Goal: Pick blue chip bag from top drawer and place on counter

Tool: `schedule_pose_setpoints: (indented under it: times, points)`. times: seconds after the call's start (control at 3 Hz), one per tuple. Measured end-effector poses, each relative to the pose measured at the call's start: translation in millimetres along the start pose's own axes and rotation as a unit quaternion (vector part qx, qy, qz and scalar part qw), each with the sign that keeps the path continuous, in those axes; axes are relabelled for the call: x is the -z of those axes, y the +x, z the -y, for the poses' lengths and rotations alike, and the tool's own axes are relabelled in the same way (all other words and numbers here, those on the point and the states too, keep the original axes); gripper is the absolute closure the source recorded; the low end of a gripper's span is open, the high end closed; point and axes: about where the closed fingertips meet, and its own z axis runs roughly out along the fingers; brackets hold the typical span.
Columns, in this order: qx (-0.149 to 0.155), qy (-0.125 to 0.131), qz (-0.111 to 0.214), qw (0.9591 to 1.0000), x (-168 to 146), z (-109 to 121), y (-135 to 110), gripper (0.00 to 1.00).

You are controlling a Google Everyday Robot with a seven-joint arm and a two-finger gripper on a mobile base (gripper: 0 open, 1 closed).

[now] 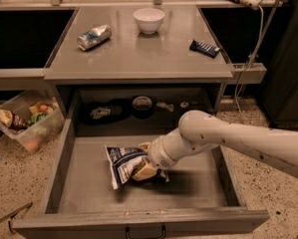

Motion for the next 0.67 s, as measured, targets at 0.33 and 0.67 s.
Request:
schedule_pose_setpoints:
  times: [0.33,0.67]
  points:
    - [0.015,0.004,-0.004,0.9999,45,-4,-41,1.0]
    - [0.053,0.027,-0.001,0.9982,134,2,-134,1.0]
